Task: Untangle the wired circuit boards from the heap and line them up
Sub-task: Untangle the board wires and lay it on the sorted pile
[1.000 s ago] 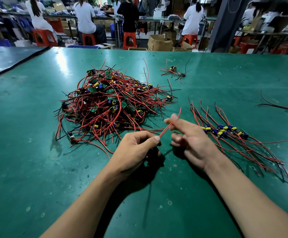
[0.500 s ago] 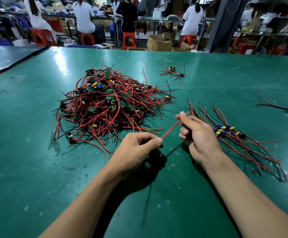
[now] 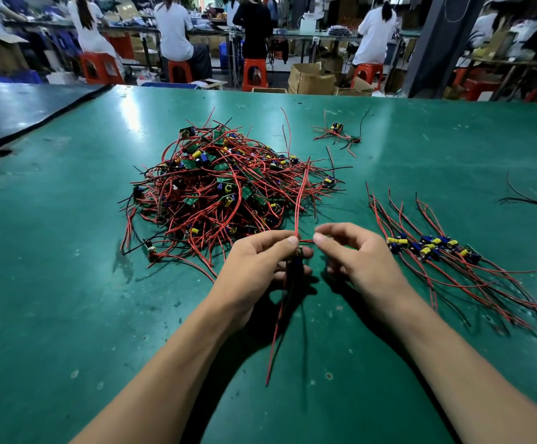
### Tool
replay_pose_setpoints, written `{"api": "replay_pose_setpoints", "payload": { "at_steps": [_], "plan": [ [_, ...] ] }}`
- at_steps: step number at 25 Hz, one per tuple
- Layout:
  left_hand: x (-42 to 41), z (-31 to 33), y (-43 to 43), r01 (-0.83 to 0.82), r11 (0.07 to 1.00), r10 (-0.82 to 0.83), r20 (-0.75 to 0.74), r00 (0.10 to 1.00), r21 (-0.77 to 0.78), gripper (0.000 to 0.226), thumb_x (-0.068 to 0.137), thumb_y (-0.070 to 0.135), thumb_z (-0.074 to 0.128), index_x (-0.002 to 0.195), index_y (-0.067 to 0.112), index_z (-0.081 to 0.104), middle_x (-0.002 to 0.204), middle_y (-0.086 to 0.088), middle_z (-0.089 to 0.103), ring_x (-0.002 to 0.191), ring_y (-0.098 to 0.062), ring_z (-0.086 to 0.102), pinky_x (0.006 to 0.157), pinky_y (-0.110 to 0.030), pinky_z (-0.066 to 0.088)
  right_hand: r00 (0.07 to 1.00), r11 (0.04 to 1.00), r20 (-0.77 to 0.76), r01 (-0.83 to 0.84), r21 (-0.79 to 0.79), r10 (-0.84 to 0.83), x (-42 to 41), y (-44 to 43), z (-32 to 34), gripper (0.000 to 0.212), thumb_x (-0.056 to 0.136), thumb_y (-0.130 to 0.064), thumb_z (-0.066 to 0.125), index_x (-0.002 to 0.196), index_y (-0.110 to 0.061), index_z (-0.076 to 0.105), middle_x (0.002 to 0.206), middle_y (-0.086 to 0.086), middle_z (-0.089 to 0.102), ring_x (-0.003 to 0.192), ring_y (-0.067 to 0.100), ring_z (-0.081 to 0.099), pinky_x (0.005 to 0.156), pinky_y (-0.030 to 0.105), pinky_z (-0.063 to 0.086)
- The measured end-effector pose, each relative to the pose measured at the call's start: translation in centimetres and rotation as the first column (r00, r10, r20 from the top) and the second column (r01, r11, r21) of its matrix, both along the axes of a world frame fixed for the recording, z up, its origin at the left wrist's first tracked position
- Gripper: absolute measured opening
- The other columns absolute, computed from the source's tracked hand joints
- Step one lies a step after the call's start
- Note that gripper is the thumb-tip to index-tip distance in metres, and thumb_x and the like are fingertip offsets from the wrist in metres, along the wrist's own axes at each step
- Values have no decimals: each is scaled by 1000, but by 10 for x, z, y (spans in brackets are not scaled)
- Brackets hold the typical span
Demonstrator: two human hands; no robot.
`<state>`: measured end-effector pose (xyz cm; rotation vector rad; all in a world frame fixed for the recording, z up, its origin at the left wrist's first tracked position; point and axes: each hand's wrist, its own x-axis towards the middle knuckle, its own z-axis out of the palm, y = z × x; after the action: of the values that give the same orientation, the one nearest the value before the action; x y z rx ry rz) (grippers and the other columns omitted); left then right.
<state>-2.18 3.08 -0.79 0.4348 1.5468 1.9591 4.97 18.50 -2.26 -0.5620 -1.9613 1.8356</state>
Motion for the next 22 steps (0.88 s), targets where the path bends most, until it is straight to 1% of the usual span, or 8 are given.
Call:
{"api": "replay_pose_setpoints", "payload": {
  "at_steps": [2,3,6,8,11,17,20,22],
  "plan": [
    [2,-1,-2,4,1000,-4,-64,998,-2,19,93,7,61,112,3,64,94,-13,76,77,-20,73,67,-27,57,998,909,5,53,412,-61,0,-2,-4,5,87,-21,76,88,-17,73,77,-6,71,64,10,59,64,28,47],
    [2,0,-2,-6,1000,4,-115,993,-15,20,93,9,63,112,4,65,95,-10,77,80,-18,72,71,-30,56,998,879,-11,61,473,-63,0,-1,-4,5,87,-21,75,86,-18,72,77,-6,71,67,9,60,67,28,47],
    [4,5,-2,-55,998,58,-210,976,18,17,92,16,65,108,11,68,92,-2,77,76,-7,68,67,-23,52,998,909,-56,5,418,20,4,-4,1,13,81,-22,82,83,-18,70,69,-7,65,58,7,52,58,25,42],
    [7,10,0,-67,989,81,-104,991,130,16,91,17,65,105,11,68,95,-5,77,78,-9,68,64,-25,56,991,882,-108,-21,471,81,6,-14,3,24,73,-31,88,83,-20,69,66,-10,61,52,2,48,50,19,40],
    [12,12,2,-97,977,98,6,995,191,17,90,18,64,106,12,67,100,-8,76,82,-12,68,60,-26,56,968,778,-181,-20,628,172,6,-29,2,25,70,-29,83,86,-21,66,73,-12,61,57,-1,53,55,8,37],
    [13,13,5,-65,970,36,125,992,235,38,81,20,68,117,10,62,110,-3,74,87,-17,67,74,-36,57,959,746,-259,87,660,117,6,-26,1,27,78,-36,81,90,-15,69,77,-18,59,63,-6,53,60,7,34],
    [13,12,5,-56,968,18,157,987,243,44,74,23,72,115,13,63,112,0,74,84,-16,69,82,-41,57,947,777,-296,94,622,122,7,-29,1,31,88,-49,66,92,-19,69,77,-14,64,65,-1,57,61,12,39],
    [11,11,4,-74,966,39,145,989,249,45,71,23,74,114,13,64,112,1,74,95,-16,70,86,-37,57,956,825,-272,66,561,109,6,-30,2,33,93,-52,57,93,-22,69,75,-12,66,65,5,60,61,19,42]
  ]
}}
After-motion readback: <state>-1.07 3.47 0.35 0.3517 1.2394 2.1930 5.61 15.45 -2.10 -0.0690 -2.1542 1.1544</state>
